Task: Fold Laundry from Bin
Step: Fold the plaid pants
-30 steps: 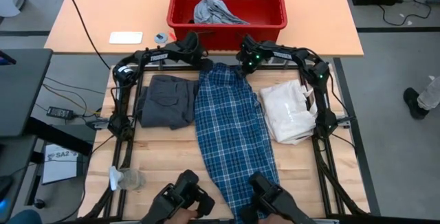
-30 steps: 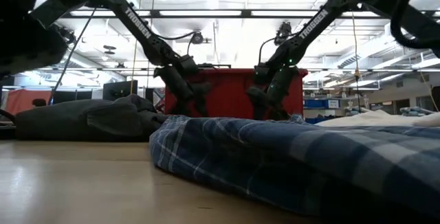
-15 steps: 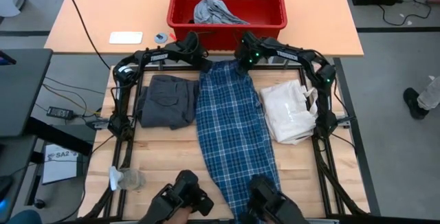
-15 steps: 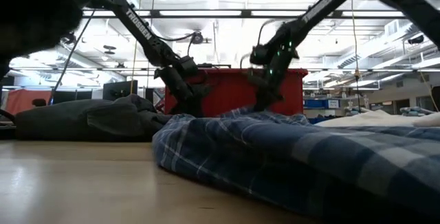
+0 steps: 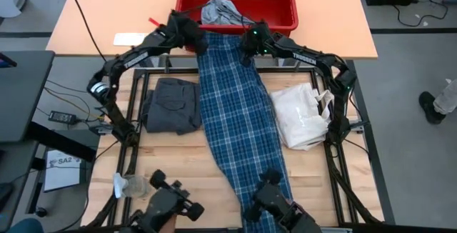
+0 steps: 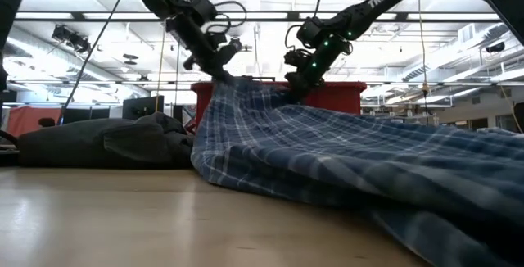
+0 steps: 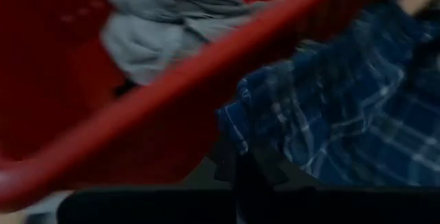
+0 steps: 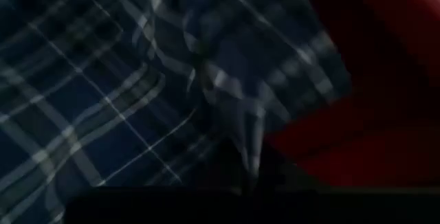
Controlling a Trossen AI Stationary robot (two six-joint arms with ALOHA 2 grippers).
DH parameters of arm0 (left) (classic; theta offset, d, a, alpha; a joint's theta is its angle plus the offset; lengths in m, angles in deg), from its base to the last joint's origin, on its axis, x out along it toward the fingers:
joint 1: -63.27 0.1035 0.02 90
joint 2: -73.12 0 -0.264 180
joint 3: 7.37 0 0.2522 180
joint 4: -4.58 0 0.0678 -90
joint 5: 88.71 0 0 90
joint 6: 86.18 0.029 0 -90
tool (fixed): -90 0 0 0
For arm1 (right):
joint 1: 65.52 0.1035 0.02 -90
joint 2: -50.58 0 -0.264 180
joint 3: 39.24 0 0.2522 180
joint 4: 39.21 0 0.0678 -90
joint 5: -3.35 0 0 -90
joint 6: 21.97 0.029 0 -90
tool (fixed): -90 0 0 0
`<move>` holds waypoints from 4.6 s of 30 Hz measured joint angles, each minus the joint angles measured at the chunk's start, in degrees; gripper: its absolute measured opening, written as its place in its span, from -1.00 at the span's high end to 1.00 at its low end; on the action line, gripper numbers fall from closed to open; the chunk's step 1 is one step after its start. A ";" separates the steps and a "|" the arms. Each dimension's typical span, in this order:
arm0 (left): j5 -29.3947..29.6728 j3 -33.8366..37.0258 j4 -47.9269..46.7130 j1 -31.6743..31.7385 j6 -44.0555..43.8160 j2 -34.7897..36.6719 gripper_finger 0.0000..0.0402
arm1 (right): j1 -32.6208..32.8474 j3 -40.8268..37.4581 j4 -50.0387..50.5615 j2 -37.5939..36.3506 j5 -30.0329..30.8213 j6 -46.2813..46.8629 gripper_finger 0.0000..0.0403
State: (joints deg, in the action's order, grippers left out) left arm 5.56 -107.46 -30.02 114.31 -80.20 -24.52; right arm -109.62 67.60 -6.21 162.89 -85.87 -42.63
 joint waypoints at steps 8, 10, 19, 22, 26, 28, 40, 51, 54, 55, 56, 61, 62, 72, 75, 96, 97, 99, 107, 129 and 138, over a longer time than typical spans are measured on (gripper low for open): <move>1.77 0.11 -0.54 2.65 -1.71 -2.04 0.85 | -1.81 -0.02 0.40 0.19 16.09 -3.35 0.42; 1.66 0.11 -0.22 2.53 -1.70 -2.10 0.82 | -2.13 -0.02 1.26 -0.67 19.14 -5.36 0.25; 2.20 0.04 0.91 2.69 0.06 -0.86 0.78 | -3.47 -0.04 5.02 -4.87 11.21 -4.83 -0.32; 2.26 0.04 1.35 2.74 1.25 -0.86 0.78 | -4.09 -0.04 5.94 -4.82 12.15 -3.43 -0.46; 0.57 0.04 1.37 2.83 2.62 -0.88 0.72 | -4.45 -0.04 9.44 -5.02 18.43 -2.91 -0.55; -1.84 0.04 1.32 2.94 2.27 -0.88 0.59 | -4.48 -0.09 11.60 -6.00 20.70 -2.88 -0.55; -1.32 0.07 -7.34 1.93 -4.46 2.35 -0.55 | -6.69 1.57 17.57 -8.48 20.12 8.78 -0.48; -17.35 0.80 -22.76 -9.55 -7.52 8.52 -0.49 | 0.62 -0.15 39.38 -16.63 -17.16 31.22 -0.34; -18.94 4.06 -22.72 -15.52 -11.26 8.82 -0.48 | 5.58 -4.47 39.73 -20.65 -16.82 34.94 -0.29; -18.93 5.60 -22.62 -17.56 -12.81 9.19 -0.48 | 7.45 -6.26 39.19 -22.35 -17.16 36.49 -0.28; -18.88 7.07 -22.55 -19.88 -14.64 9.51 -0.48 | 9.43 -8.19 38.33 -24.30 -17.41 37.95 -0.27; -12.74 13.74 -17.29 -33.37 -28.04 12.06 -0.48 | 21.22 -19.02 32.90 -33.56 -16.39 46.67 -0.22; -11.02 14.50 -16.05 -36.32 -31.62 12.25 -0.48 | 24.04 -21.35 32.02 -35.14 -15.59 47.91 -0.22; 12.60 16.48 -1.27 -68.42 -65.87 4.41 -0.48 | 53.27 -40.13 22.05 -45.55 -2.56 58.61 -0.21; 14.50 16.46 1.79 -74.67 -74.93 -0.08 -0.48 | 59.71 -44.27 14.94 -46.77 0.52 61.83 -0.21; 13.94 3.61 14.91 -86.81 -99.02 -23.46 -0.44 | 76.88 -47.56 -0.97 -35.58 9.67 86.88 -0.20; 13.90 3.16 14.52 -86.76 -99.37 -24.18 -0.41 | 77.52 -47.56 -1.15 -35.03 9.95 88.21 -0.19; 13.70 1.73 14.61 -86.43 -99.12 -26.01 -0.32 | 78.75 -47.56 -1.15 -33.96 10.07 90.20 -0.17; 10.62 -5.38 14.62 -85.14 -91.09 -32.36 0.07 | 83.33 -47.56 -1.68 -30.62 10.10 96.62 -0.07; -0.59 -7.40 17.36 -85.68 -95.95 -33.57 0.99 | 83.68 -47.52 -14.35 -16.87 12.76 96.29 0.11; -6.14 -15.18 12.85 -88.20 -95.16 -30.77 0.99 | 82.02 -47.21 -13.42 -12.55 11.39 96.86 0.25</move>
State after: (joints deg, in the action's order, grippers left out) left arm -0.58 -122.63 -17.17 26.11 -175.37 -55.29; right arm -27.60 20.39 -19.63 150.34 -74.49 54.23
